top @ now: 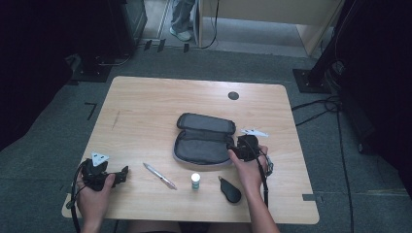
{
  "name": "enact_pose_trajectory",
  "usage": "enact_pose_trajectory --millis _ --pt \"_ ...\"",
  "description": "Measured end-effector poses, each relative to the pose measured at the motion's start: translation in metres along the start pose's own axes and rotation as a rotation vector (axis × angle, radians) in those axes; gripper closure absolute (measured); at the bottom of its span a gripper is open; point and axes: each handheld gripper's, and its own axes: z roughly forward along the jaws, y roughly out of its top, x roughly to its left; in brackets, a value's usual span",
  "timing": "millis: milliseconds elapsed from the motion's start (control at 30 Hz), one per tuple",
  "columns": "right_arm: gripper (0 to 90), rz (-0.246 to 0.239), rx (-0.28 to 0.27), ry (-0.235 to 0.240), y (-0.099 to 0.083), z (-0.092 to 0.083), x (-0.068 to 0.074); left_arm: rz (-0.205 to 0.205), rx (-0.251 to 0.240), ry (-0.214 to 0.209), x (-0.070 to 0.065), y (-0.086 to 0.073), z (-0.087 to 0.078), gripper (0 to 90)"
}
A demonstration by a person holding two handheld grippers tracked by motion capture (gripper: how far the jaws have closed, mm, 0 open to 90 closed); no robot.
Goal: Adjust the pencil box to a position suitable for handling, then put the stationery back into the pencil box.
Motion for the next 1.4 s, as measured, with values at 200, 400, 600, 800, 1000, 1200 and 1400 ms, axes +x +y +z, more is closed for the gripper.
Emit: enact_pose_trajectory --millis 200,400,600,800,1000,1200,1400 --pt "35.3 -0.068 -0.026 0.056 -0.009 -0.017 -0.010 0.000 0.000 0.000 0.000 0.000 0.000 0.0" --pt "18.6 -0.170 -0.045 0.110 -0.026 -0.040 -0.015 0.000 0.000 0.000 0.000 0.000 0.000 0.0" --pt "6.8 -0.219 -0.051 0.151 -0.042 -0.057 -0.013 0.000 0.000 0.000 0.000 0.000 0.000 0.0" --pt "5.8 -0.254 -0.026 0.197 -0.062 -0.062 -0.009 0.000 0.000 0.000 0.000 0.000 0.000 0.0" --pt "8.5 -0.279 0.008 0.214 -0.084 -0.060 -0.006 0.000 0.000 0.000 0.000 0.000 0.000 0.0" --pt "8.6 -0.292 0.011 0.231 -0.101 -0.060 -0.007 0.000 0.000 0.000 0.000 0.000 0.000 0.0" --pt "8.8 -0.324 0.024 0.242 -0.109 -0.061 -0.005 0.000 0.000 0.000 0.000 0.000 0.000 0.0"
